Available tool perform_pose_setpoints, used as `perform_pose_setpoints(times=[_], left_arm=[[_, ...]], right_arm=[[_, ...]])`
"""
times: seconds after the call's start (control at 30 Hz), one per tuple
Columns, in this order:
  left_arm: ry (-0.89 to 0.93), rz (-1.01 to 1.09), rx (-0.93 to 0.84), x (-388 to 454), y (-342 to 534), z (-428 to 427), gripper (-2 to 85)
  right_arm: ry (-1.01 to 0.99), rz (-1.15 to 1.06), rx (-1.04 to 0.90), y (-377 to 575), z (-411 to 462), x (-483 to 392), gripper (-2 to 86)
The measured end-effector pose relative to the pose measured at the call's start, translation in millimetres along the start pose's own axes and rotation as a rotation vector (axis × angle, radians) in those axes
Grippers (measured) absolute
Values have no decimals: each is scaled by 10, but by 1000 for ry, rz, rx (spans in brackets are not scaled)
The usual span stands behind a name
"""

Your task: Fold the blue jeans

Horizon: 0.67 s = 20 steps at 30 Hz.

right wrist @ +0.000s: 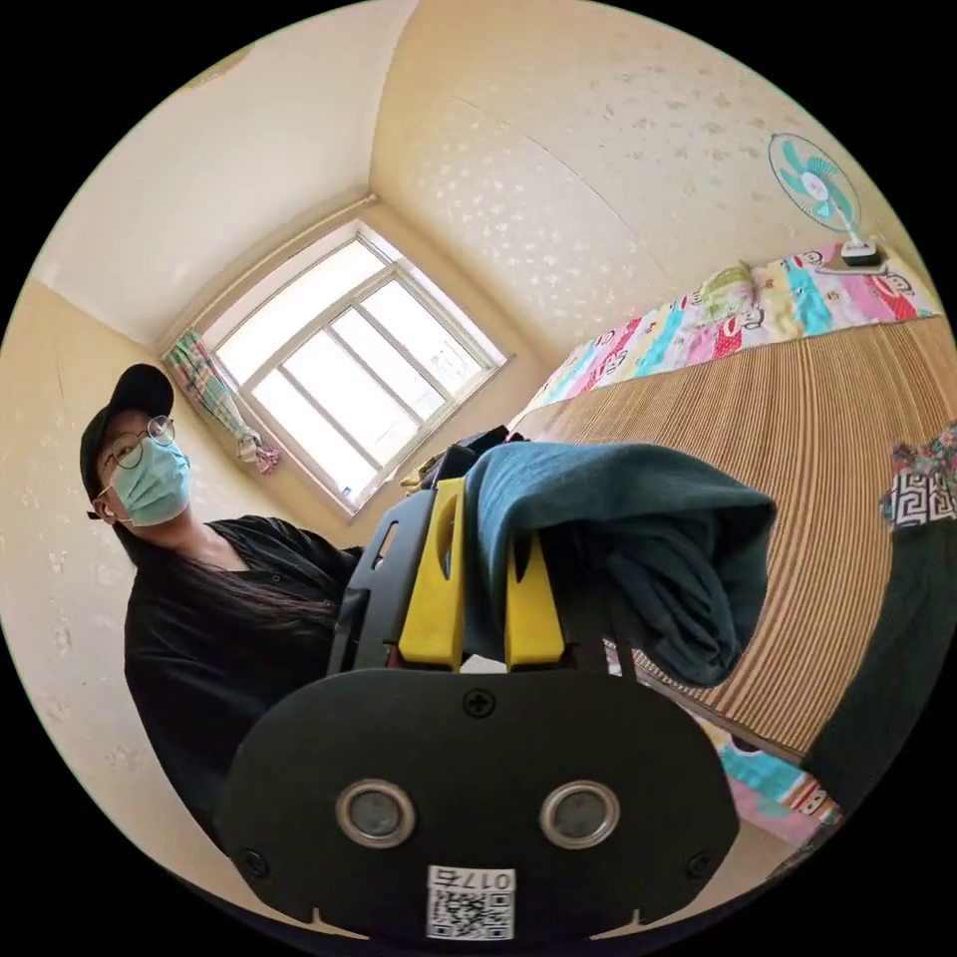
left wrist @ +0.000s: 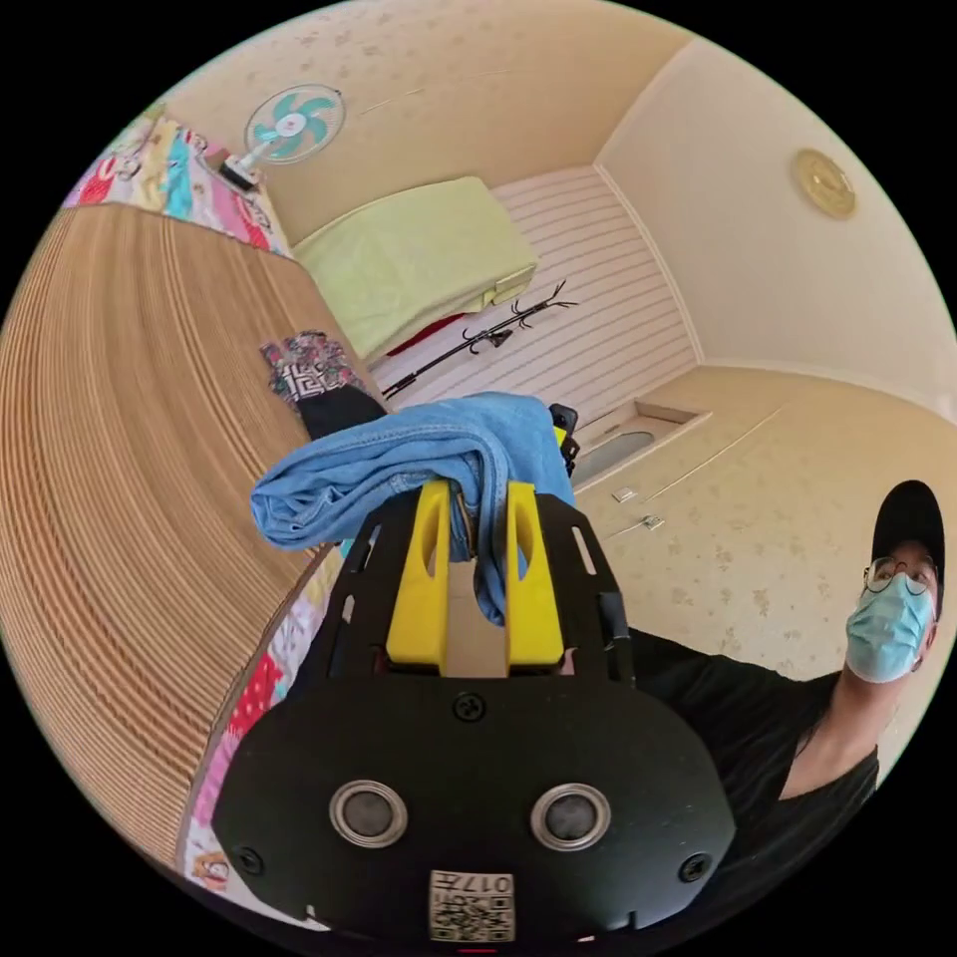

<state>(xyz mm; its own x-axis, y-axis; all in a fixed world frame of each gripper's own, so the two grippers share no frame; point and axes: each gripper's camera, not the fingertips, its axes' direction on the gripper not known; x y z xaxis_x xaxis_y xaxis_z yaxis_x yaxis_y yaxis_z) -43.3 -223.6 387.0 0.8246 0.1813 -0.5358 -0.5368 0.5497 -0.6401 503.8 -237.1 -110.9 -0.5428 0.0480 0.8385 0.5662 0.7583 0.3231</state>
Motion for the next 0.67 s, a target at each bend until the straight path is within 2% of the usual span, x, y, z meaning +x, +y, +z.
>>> perform_pose_setpoints(times=[0.1, 0.17, 0.23, 0.3, 0.33, 0.47, 0.57, 0.63, 0.67], left_arm=[[-25, 118, -26, 356, -557, 599, 102], [-94, 157, -66, 460, -669, 949, 107], [-160, 161, -117, 443, -538, 1217, 89], [-146, 155, -278, 267, -85, 1426, 75], [-153, 142, -305, 201, 76, 1422, 72], [-317, -15, -333, -225, 1239, 748, 66], [-485, -144, -164, -140, 1831, -307, 66], [-664, -161, -9, 203, 2053, -1028, 70], [-808, -142, 118, 561, 2172, -1510, 77]], right_arm=[[174, -15, 58, -160, -858, -198, 45], [346, 77, 72, -70, -1322, -169, 56], [651, 375, 128, 363, -1911, 30, 67], [787, 577, 213, 923, -2228, 125, 63], [812, 652, 267, 1345, -2312, 147, 54], [690, 756, 346, 2497, -2040, 229, 26], [527, 804, 377, 3248, -1417, 312, 11], [403, 816, 397, 3582, -844, 345, 6], [374, 811, 402, 3620, -705, 348, 6]])
